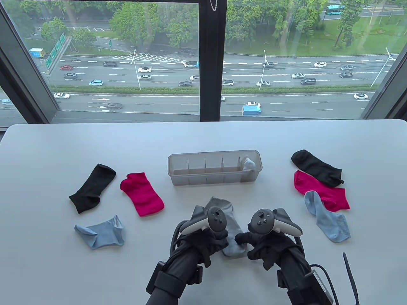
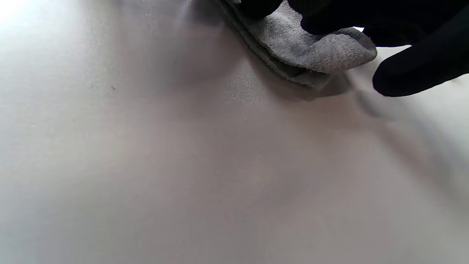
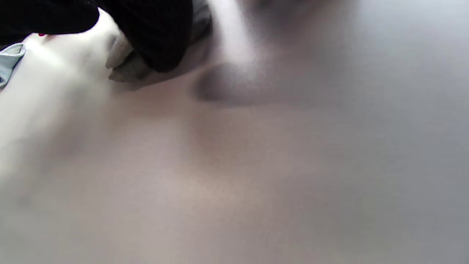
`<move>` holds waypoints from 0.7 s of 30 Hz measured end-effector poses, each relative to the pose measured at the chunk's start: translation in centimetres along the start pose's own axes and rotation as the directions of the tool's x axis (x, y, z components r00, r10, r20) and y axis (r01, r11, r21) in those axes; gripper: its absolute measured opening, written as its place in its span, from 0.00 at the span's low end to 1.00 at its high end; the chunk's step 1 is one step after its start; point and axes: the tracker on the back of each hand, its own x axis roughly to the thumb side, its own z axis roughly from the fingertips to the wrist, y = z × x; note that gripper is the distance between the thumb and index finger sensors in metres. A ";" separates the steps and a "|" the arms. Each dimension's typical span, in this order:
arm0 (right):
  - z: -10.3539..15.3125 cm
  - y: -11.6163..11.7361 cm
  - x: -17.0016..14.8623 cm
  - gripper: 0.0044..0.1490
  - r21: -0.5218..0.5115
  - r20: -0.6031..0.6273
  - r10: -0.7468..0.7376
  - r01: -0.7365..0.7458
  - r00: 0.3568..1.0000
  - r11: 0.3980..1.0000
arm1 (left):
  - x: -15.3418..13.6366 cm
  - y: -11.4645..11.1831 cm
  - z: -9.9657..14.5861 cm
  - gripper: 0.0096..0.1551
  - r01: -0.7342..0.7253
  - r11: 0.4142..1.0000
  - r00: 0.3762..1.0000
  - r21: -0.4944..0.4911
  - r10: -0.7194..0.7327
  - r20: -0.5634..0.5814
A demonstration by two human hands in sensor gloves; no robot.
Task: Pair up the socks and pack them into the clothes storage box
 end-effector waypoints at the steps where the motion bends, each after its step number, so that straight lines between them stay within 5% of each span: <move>1: -0.3 0.3 0.1 0.43 -0.029 -0.021 0.011 -0.011 1.000 1.000 | -0.1 -0.1 0.0 0.32 -0.014 1.000 1.000 0.001 0.014 -0.001; 4: -1.0 0.4 0.7 0.33 -0.191 -0.074 0.045 -0.058 0.996 0.980 | 0.1 -0.1 0.0 0.34 -0.020 1.000 1.000 0.002 0.019 0.020; 9: -1.1 0.4 -0.1 0.26 -0.149 -0.006 -0.148 0.145 0.989 0.978 | 1.1 -0.8 -0.4 0.47 0.052 0.996 0.998 -0.077 -0.051 0.021; 14: -1.1 0.3 -0.3 0.26 -0.122 0.046 -0.258 0.262 0.965 0.957 | 1.9 -0.7 -0.2 0.24 0.118 0.970 0.993 0.212 -0.118 -0.010; 18: -0.8 0.2 -0.8 0.47 -0.082 0.038 -0.197 0.199 0.980 0.977 | 1.3 -0.5 -0.1 0.21 0.036 0.986 0.999 0.163 -0.042 0.033; 21: -0.8 0.2 -0.6 0.38 -0.123 0.023 -0.169 0.170 0.985 0.978 | 1.0 -0.4 -0.1 0.21 -0.010 0.991 0.999 0.131 0.005 0.039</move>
